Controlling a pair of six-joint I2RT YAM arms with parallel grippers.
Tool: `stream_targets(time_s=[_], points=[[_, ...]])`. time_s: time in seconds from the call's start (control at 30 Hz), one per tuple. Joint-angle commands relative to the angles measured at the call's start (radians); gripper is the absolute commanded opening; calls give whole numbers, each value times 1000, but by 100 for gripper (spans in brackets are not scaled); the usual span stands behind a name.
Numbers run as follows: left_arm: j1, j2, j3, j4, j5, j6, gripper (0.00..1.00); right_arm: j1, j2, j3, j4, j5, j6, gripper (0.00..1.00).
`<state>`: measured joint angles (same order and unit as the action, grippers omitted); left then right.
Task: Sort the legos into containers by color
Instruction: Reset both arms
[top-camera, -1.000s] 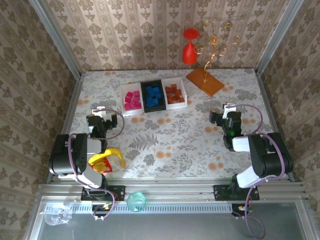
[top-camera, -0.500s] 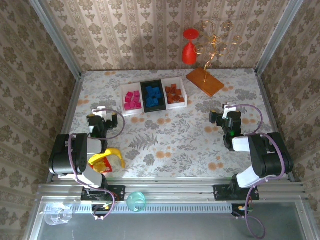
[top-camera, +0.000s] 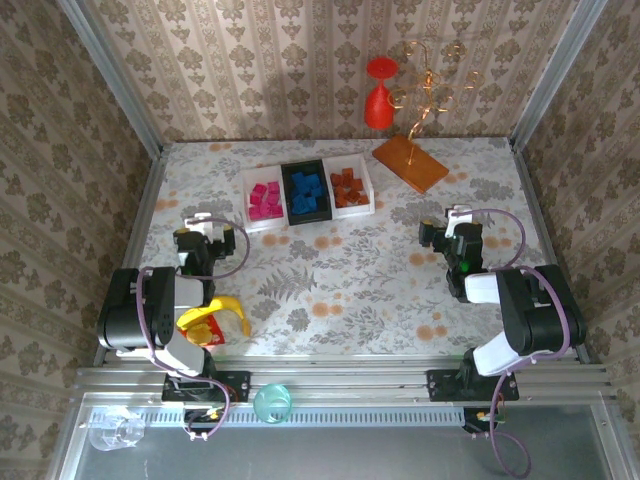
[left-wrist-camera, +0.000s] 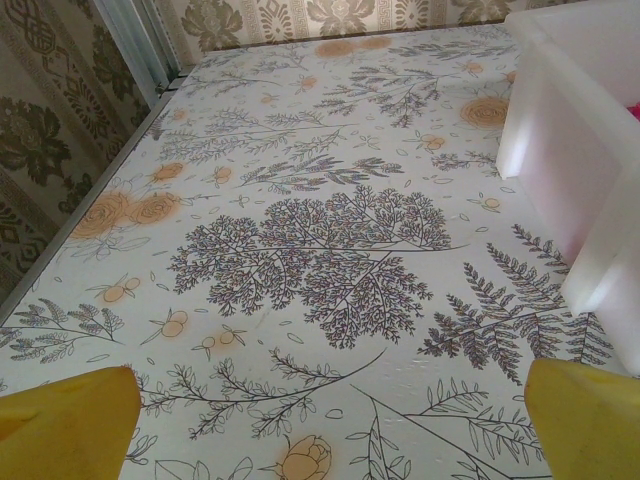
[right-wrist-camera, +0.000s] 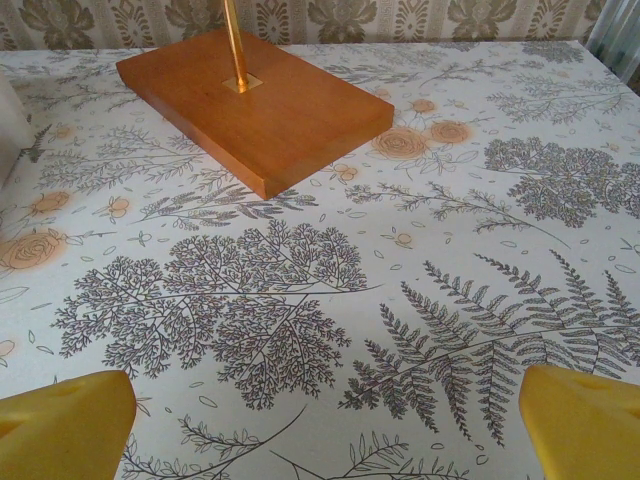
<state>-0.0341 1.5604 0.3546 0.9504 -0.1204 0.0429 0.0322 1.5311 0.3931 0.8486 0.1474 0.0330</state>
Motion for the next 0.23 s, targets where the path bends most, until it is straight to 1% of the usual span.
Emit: stream_targets(time_s=[0.0,0.2], points=[[-6,0,26,-1,-11,15,100,0,-3,13,7,-5,7,100],[-6,-1,26,-1,-12,15,100,0,-5,13,6,-8,7,100]])
